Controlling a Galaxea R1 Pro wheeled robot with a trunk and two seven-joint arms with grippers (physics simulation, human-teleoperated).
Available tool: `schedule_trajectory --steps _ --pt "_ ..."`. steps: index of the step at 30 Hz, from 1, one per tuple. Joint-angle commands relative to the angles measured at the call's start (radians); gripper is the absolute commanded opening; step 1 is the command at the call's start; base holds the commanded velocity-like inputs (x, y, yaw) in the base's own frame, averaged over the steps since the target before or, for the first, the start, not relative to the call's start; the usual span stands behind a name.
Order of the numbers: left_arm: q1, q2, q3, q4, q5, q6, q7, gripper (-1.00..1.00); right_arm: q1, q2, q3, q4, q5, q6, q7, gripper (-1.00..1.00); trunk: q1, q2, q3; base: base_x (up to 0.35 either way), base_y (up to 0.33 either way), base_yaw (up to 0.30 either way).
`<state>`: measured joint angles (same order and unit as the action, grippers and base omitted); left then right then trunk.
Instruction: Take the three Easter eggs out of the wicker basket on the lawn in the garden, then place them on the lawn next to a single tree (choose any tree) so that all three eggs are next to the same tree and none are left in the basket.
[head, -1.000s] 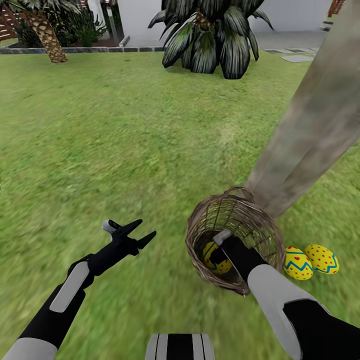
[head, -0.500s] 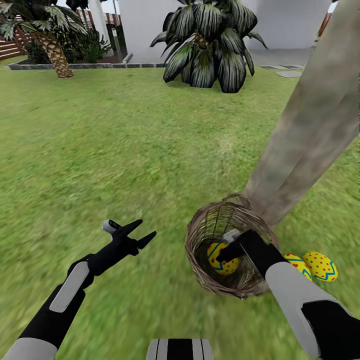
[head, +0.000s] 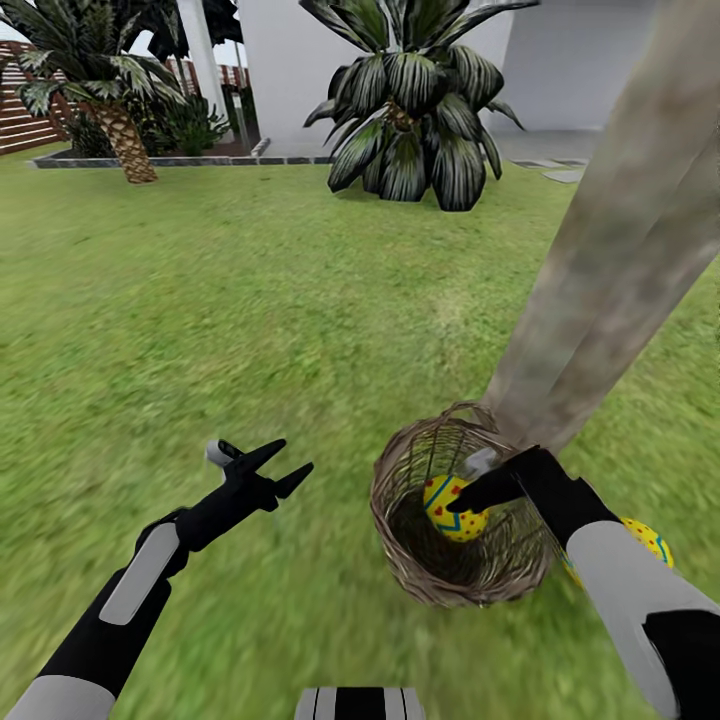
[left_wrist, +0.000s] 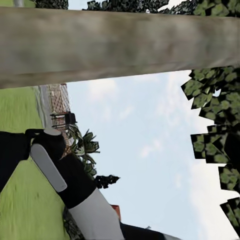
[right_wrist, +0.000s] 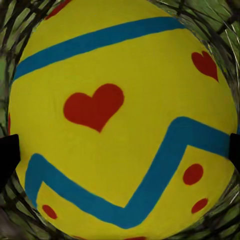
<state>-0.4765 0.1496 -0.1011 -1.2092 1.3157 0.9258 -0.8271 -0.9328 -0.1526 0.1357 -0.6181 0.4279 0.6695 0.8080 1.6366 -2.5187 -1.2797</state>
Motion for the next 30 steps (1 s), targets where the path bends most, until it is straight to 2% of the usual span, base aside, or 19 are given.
schedule_trajectory --steps 1,4,8,9,12,14,15,16,18,19,22,25,30 --pt "-0.001 0.001 -0.002 0.0 0.004 0.004 -0.001 1.0 0.0 -0.011 0.002 -0.004 0.011 0.001 0.045 -1.0 -0.001 0.0 0.003 0.0 0.0 0.0" --pt "-0.001 0.001 -0.002 0.0 0.004 0.004 0.003 1.0 0.0 -0.038 0.002 -0.006 0.01 0.001 0.126 -1.0 -0.002 0.001 0.015 0.0 0.0 0.0" --pt "-0.001 0.0 -0.002 0.001 0.004 0.004 0.003 1.0 0.0 -0.097 0.0 -0.047 0.008 0.004 0.324 -1.0 -0.004 0.002 0.03 0.0 0.0 0.0" --pt "-0.001 0.0 -0.002 0.0 0.004 0.004 0.004 1.0 0.0 -0.126 -0.017 -0.061 0.007 0.012 0.402 -1.0 -0.004 0.002 0.034 0.0 0.0 0.0" --pt "-0.001 -0.001 -0.002 0.001 -0.001 0.004 0.004 1.0 0.001 -0.175 -0.111 -0.093 0.008 0.015 0.595 -1.0 -0.005 0.003 0.046 0.0 0.0 0.0" --pt "-0.001 -0.001 -0.002 0.0 -0.001 0.004 0.007 1.0 0.002 -0.197 -0.133 -0.108 0.006 0.015 0.665 -1.0 -0.006 0.003 0.053 0.0 0.0 0.0" --pt "-0.001 -0.001 -0.002 0.0 -0.001 0.004 0.008 1.0 0.002 -0.208 -0.171 -0.114 0.005 0.013 0.727 -1.0 -0.007 0.003 0.057 0.0 0.0 0.0" --pt "-0.001 -0.004 -0.002 0.0 -0.001 0.004 0.009 1.0 0.002 -0.212 -0.207 -0.116 0.005 0.012 0.756 -1.0 -0.007 0.004 0.061 0.0 0.0 0.0" --pt "-0.001 -0.008 -0.002 0.0 -0.002 0.004 0.009 1.0 0.002 -0.215 -0.268 -0.118 0.004 0.012 0.763 -1.0 -0.008 0.004 0.069 0.0 0.0 0.0" --pt "-0.001 -0.008 -0.002 0.0 -0.002 0.004 0.009 1.0 0.002 -0.215 -0.283 -0.118 -0.001 0.012 0.763 -1.0 -0.009 0.004 0.073 0.0 0.0 0.0" --pt "0.014 -0.011 -0.001 0.002 -0.002 -0.01 0.027 1.0 0.019 -0.227 -0.299 -0.101 0.005 0.012 0.763 -1.0 -0.009 0.004 0.073 0.0 0.0 0.0" --pt "0.015 -0.012 -0.001 0.003 -0.004 -0.01 0.024 1.0 0.032 -0.214 -0.284 -0.084 0.003 0.011 0.762 -1.0 -0.01 0.005 0.084 0.0 0.0 0.0" --pt "0.015 -0.013 -0.001 0.003 -0.004 -0.01 0.047 1.0 0.043 -0.214 -0.28 -0.083 0.003 0.011 0.761 -1.0 -0.012 0.006 0.104 0.0 0.0 0.0"
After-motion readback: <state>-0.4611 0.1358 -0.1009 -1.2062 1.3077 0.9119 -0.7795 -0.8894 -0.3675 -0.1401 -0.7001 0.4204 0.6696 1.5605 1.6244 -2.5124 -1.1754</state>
